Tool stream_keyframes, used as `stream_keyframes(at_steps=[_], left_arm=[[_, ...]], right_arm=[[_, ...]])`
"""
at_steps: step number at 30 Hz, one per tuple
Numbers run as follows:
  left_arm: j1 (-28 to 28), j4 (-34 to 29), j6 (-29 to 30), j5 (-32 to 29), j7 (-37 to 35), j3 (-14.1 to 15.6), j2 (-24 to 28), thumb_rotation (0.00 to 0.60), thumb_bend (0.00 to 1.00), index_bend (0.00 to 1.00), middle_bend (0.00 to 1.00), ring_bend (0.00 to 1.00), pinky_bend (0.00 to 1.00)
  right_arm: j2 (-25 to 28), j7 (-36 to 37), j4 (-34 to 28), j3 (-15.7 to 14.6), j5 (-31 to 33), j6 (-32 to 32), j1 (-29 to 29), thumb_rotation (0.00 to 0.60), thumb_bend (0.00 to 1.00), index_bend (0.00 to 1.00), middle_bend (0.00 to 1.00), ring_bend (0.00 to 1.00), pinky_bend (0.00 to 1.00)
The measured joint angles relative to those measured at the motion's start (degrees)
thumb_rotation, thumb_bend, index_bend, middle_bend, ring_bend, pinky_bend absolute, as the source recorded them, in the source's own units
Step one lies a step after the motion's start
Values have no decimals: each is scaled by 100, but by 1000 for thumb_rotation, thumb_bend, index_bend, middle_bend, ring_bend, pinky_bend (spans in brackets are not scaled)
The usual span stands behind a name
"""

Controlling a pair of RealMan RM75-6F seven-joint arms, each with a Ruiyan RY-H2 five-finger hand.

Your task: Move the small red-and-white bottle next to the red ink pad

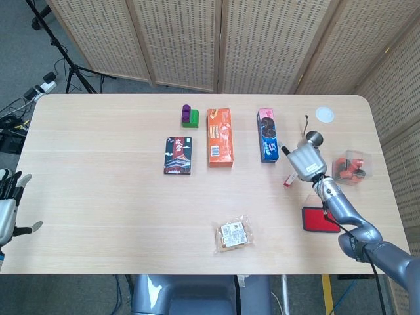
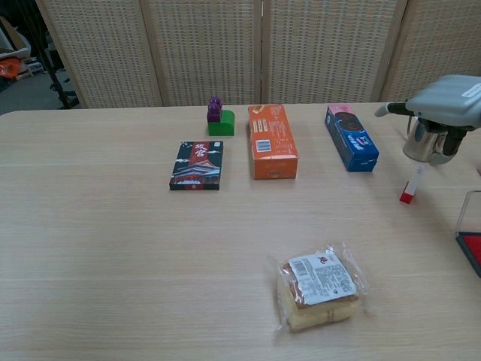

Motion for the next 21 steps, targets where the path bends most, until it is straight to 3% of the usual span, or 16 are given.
stream_keyframes(at_steps=[10,21], left_arm=[[-8,11,-7,-3,-18,12,0,600,0,0,0,0,0],[-6,5,2,30,-68,34,12,600,0,0,0,0,0]], right_arm=[[-151,325,178,-223,-159,99,-56,600,0,85,1000,1000,1000],[-527,694,505,-251,-122,201,-114,600,0,85,1000,1000,1000]])
